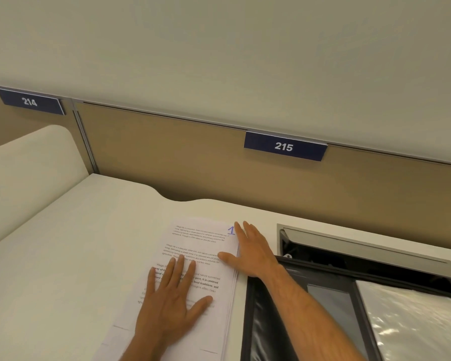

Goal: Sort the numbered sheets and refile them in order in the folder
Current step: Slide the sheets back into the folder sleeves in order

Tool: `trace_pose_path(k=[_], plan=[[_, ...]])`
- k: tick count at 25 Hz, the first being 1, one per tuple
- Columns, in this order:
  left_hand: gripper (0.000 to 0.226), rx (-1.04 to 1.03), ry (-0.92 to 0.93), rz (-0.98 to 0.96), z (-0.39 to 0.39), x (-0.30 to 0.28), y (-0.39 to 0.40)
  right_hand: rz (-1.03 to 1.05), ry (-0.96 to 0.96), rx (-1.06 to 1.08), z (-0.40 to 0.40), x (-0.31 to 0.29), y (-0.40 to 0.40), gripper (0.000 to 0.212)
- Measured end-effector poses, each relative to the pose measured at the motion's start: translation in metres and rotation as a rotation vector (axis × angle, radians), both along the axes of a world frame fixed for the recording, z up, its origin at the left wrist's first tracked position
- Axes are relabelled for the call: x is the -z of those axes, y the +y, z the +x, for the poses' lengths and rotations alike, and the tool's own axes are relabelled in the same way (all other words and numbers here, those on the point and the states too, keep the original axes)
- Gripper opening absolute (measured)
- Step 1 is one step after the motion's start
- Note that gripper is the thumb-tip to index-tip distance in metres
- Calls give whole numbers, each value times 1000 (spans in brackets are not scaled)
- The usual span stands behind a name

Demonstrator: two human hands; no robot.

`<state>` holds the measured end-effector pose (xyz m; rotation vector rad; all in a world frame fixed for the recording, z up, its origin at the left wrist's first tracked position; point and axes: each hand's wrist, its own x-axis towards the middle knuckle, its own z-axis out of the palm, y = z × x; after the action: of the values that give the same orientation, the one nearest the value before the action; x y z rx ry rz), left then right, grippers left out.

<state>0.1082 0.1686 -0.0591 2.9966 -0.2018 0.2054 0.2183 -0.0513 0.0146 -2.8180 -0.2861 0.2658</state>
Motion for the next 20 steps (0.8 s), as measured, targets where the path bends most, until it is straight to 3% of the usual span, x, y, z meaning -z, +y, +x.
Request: trace_pose_path(k=[3,7,9,15,20], plan=[[83,-10,-35,8,3,5,2,-74,61,38,13,7,5,110],[83,-7,-57,11,4,8,3,-101,82,31,15,16,8,104],[83,-6,-64,11,4,9,3,-25,66,24,15,16,11,96],[83,-14,-55,9,4,7,3,541,-87,147,-5,12,37,54],[84,-17,-52,5,3,7,3,472,-15,179,-24,12,40,40]])
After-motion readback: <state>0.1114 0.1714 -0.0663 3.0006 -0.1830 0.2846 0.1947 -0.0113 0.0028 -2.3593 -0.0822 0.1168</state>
